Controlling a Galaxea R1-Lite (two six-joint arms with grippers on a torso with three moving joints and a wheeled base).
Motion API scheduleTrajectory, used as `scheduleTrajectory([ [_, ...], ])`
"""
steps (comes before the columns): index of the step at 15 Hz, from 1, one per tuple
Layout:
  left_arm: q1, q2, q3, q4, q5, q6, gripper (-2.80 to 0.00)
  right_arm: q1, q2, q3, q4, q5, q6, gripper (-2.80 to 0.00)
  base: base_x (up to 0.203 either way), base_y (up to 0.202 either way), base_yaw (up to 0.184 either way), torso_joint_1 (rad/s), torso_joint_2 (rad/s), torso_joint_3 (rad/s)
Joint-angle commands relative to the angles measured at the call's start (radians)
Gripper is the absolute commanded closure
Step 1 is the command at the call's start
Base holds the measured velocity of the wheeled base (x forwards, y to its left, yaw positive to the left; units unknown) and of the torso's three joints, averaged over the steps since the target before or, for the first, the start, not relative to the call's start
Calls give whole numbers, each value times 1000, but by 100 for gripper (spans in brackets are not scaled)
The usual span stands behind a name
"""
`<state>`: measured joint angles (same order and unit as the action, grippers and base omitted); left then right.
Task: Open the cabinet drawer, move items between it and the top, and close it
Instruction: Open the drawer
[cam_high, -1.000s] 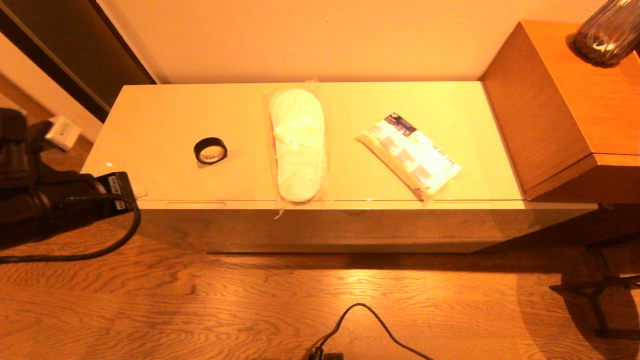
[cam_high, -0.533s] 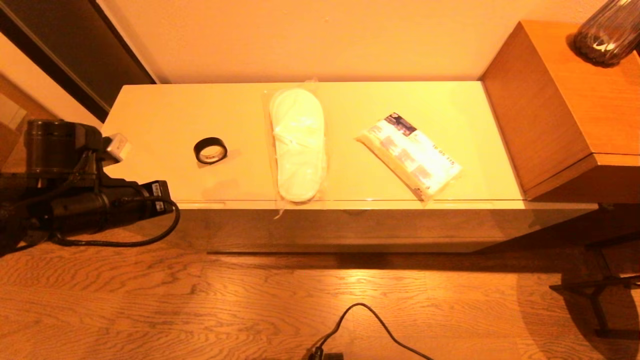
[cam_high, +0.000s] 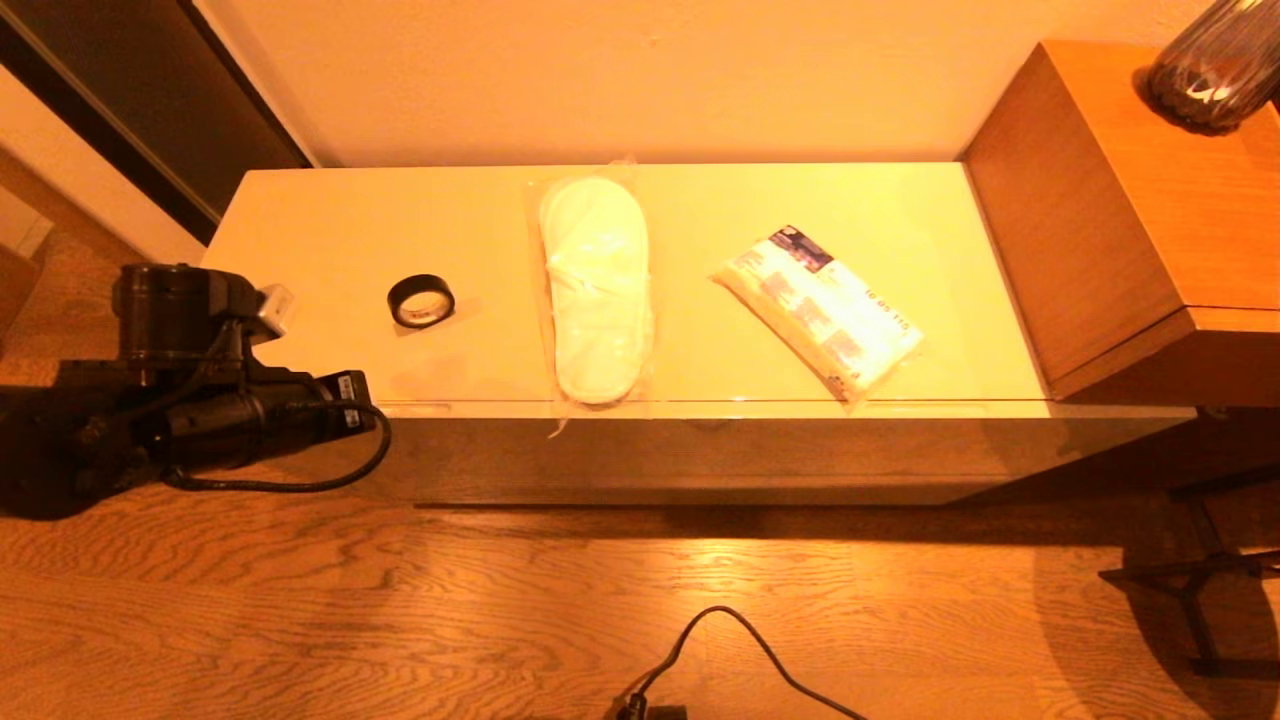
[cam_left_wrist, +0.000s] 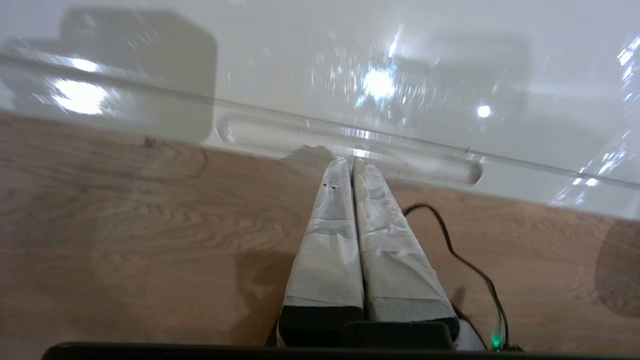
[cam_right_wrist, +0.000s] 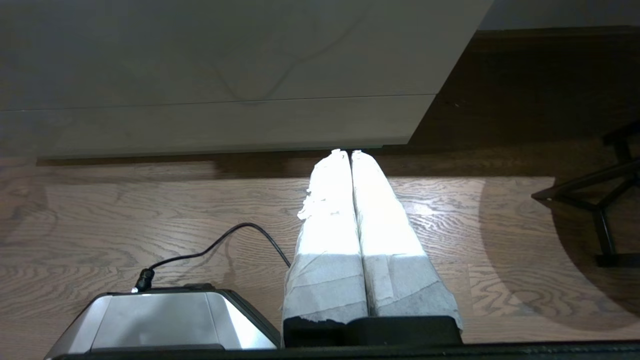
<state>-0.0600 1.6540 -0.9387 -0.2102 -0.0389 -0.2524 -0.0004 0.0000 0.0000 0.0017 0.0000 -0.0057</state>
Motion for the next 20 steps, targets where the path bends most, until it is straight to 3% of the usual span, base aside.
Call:
scheduleTrajectory([
  [1, -3, 13, 9, -1, 1, -4, 0, 0, 2, 2, 0, 0, 0, 0, 0, 0, 0, 0, 0, 0],
  [13, -18, 68, -30, -4, 18, -7, 0, 0, 2, 2, 0, 0, 0, 0, 0, 0, 0, 0, 0, 0],
  [20, -17, 146, -113, -4, 16, -6, 0, 0, 2, 2, 0, 0, 0, 0, 0, 0, 0, 0, 0, 0],
])
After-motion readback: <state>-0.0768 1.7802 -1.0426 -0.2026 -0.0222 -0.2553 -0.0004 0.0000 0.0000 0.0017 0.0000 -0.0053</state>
